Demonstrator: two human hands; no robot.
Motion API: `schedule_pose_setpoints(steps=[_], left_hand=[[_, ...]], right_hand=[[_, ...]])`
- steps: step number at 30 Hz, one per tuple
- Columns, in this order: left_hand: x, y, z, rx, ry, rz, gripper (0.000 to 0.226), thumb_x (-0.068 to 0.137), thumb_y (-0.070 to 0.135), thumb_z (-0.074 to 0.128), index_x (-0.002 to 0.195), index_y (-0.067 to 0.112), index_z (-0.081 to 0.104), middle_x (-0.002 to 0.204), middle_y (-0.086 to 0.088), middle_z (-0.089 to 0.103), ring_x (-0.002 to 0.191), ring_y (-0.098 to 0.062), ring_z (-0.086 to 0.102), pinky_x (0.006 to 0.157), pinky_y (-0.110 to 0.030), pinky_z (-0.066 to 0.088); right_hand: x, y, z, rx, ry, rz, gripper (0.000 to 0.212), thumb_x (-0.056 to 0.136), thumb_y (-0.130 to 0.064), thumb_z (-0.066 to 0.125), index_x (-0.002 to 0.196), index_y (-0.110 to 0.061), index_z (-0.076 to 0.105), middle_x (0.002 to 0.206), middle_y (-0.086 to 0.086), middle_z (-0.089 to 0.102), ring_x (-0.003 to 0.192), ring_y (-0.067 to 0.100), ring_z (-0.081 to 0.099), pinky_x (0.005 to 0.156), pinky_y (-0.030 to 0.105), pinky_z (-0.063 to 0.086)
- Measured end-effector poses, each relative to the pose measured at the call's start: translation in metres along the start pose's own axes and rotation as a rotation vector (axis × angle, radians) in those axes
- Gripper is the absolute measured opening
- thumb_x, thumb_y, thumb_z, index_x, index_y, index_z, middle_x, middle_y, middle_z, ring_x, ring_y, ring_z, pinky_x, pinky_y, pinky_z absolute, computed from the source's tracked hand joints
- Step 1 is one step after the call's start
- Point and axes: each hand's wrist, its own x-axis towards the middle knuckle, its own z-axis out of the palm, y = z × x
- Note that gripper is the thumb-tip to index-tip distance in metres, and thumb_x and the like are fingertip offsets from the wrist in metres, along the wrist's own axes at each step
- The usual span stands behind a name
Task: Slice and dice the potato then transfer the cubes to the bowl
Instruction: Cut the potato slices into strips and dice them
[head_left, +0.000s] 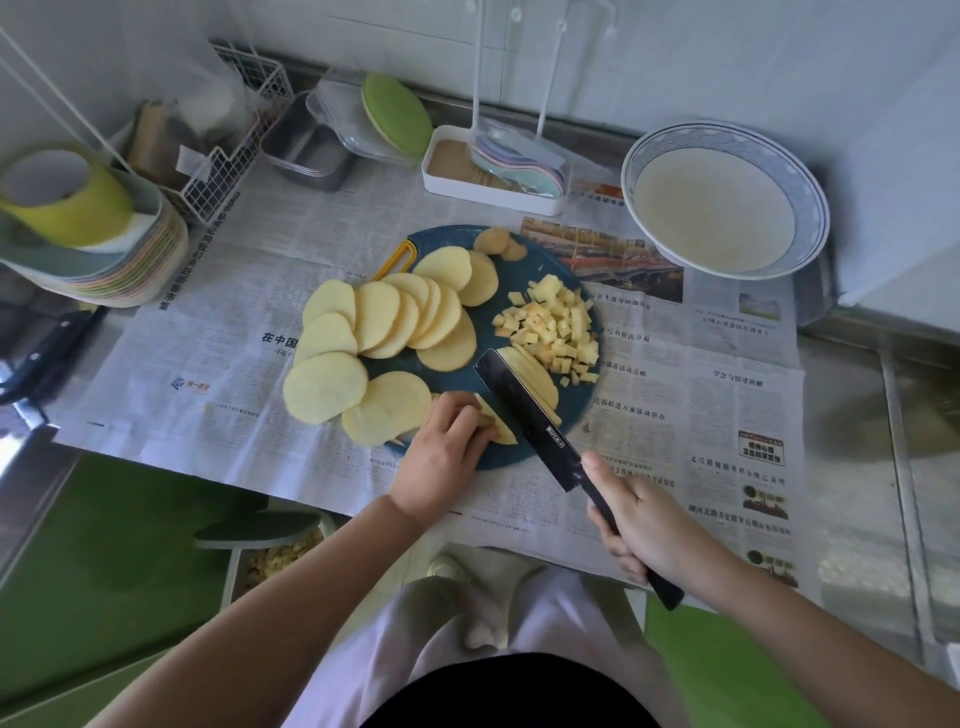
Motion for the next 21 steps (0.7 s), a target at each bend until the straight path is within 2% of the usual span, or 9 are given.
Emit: schedule_pose_setpoints(steps=[7, 12, 21], left_hand=[[0.0, -0.003, 0.001, -0.01, -0.002, 0.024, 0.007, 0.096, 0.018, 0.051, 0.092, 0.012, 0.051, 0.099, 0.0, 0.044, 0.082, -0.018, 0.049, 0.075, -0.024, 0.044], [0.0, -0.002, 0.001, -0.004, -0.011, 0.029, 0.005, 0.095, 0.019, 0.05, 0.094, 0.016, 0.047, 0.097, 0.002, 0.042, 0.081, -0.016, 0.046, 0.073, -0.022, 0.041], [0.001, -0.002, 0.002, 0.003, -0.003, 0.046, 0.011, 0.096, 0.017, 0.05, 0.089, 0.009, 0.052, 0.098, -0.001, 0.047, 0.081, -0.02, 0.048, 0.073, -0.027, 0.044]], right_hand=[[-0.009, -0.008, -0.005, -0.067, -0.035, 0.033, 0.065, 0.092, -0.067, 0.024, 0.057, -0.013, 0.037, 0.043, 0.002, 0.03, 0.034, 0.018, 0.033, 0.041, 0.025, 0.039], [-0.01, -0.011, -0.004, -0.105, -0.048, 0.034, 0.067, 0.091, -0.067, 0.022, 0.06, -0.01, 0.038, 0.041, 0.0, 0.032, 0.033, 0.018, 0.033, 0.041, 0.025, 0.039], [-0.008, -0.011, 0.007, -0.223, 0.012, 0.047, 0.068, 0.091, -0.068, 0.018, 0.057, -0.012, 0.036, 0.037, -0.001, 0.034, 0.031, 0.019, 0.036, 0.044, 0.029, 0.041]])
